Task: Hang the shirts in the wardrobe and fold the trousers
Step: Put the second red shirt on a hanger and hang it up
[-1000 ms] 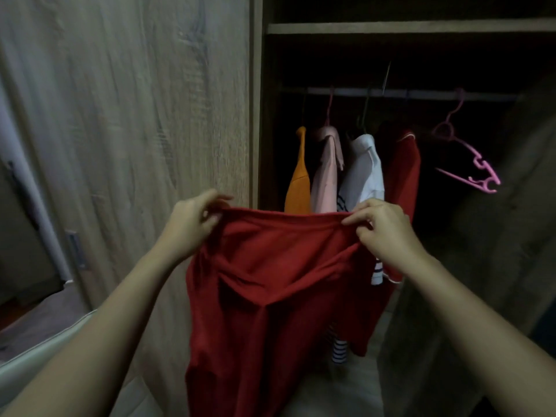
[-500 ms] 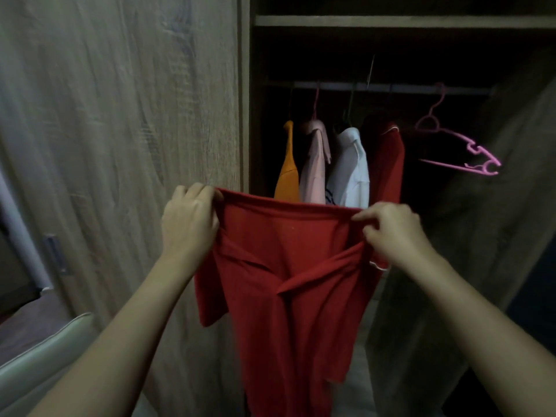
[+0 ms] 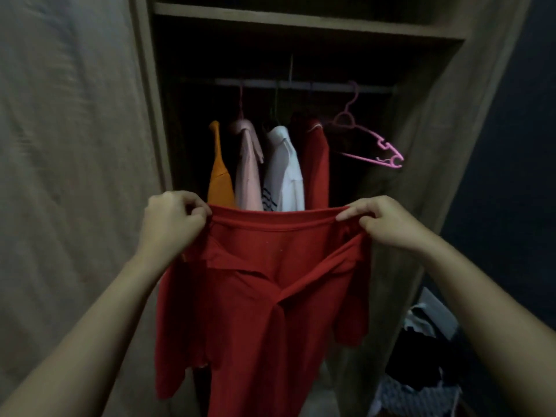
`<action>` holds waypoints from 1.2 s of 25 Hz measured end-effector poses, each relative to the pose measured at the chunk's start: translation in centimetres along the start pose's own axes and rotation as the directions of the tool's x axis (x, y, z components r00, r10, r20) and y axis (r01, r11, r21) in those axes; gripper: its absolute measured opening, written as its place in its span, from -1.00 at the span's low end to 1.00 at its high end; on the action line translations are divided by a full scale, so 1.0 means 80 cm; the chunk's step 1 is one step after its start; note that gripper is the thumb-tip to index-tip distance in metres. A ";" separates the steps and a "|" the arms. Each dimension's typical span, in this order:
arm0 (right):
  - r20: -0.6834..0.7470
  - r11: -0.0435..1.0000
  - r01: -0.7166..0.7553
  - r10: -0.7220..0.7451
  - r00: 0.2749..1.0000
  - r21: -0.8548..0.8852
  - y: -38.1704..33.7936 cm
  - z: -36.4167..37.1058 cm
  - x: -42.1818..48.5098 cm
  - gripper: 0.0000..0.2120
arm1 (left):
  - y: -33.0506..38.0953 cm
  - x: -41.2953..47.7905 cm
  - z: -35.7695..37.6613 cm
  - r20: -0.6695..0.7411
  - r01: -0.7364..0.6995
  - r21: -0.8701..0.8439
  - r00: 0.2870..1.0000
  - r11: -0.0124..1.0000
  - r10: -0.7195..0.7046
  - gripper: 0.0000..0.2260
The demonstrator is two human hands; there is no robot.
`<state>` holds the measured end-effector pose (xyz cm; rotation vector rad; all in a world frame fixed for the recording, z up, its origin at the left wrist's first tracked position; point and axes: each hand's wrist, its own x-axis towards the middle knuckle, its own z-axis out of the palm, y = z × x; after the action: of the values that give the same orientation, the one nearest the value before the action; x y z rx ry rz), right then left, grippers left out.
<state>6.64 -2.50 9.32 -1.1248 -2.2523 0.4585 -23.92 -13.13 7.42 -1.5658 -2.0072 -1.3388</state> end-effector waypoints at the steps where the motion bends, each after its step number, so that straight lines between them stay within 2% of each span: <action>1: -0.011 1.000 0.002 -0.002 1.000 0.007 0.006 -0.013 0.002 -0.53 | 0.011 0.003 0.010 -0.010 -0.031 -0.026 0.999 0.999 0.030 -0.83; 4: -0.048 1.000 0.014 -0.015 0.999 -0.005 0.015 -0.046 0.018 -0.60 | 0.052 0.012 0.043 0.069 -0.163 -0.186 0.981 0.969 0.179 -0.66; 5: -0.035 0.999 0.026 -0.027 0.999 -0.026 0.018 -0.053 0.024 -0.61 | 0.071 0.017 0.060 0.099 -0.180 -0.238 0.973 0.954 0.208 -0.65; 7: 0.025 0.987 0.085 -0.083 0.996 -0.134 0.026 -0.063 0.038 -0.62 | 0.116 0.034 0.094 0.167 -0.173 -0.292 0.959 0.941 0.228 -0.78; 9: 0.083 0.966 0.137 -0.122 0.989 -0.221 0.038 -0.071 0.049 -0.61 | 0.162 0.060 0.132 0.263 -0.095 -0.390 0.942 0.916 0.210 -0.88; 14: 0.125 0.914 0.208 -0.174 0.977 -0.348 0.082 -0.105 0.073 -0.62 | 0.265 0.153 0.239 0.395 0.185 -0.602 0.914 0.777 0.089 -0.86; 16: 0.169 0.882 0.243 -0.189 0.967 -0.404 0.100 -0.118 0.087 -0.61 | 0.297 0.183 0.300 0.522 0.317 -0.593 0.851 0.740 0.054 -0.78; 18: 0.222 0.837 0.292 -0.210 0.952 -0.463 0.119 -0.133 0.100 -0.59 | 0.319 0.208 0.361 0.597 0.404 -0.530 0.802 0.746 -0.010 -0.64; 21: 0.254 0.734 0.361 -0.259 0.932 -0.575 0.143 -0.149 0.115 -0.60 | 0.334 0.239 0.420 0.513 0.491 -0.507 0.832 0.709 -0.209 -0.43; 23: 0.249 0.650 0.398 -0.314 0.916 -0.647 0.160 -0.153 0.125 -0.63 | 0.342 0.253 0.446 0.502 0.548 -0.529 0.817 0.648 -0.282 -0.50; 25: 0.248 0.593 0.412 -0.340 0.907 -0.692 0.176 -0.155 0.133 -0.64 | 0.350 0.260 0.463 0.568 0.587 -0.563 0.786 0.582 -0.244 -0.71; 27: 0.241 0.588 0.408 -0.343 0.908 -0.699 0.189 -0.156 0.136 -0.64 | 0.351 0.271 0.471 0.538 0.571 -0.587 0.805 0.575 -0.250 -0.88; 30: 0.230 0.648 0.391 -0.322 0.918 -0.654 0.195 -0.159 0.132 -0.64 | 0.349 0.289 0.461 0.525 0.574 -0.681 0.815 0.454 -0.244 -0.87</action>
<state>19.09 15.82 14.48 -0.9303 -2.7328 -0.5741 3.10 29.87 17.08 -1.7878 -2.1951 -2.6991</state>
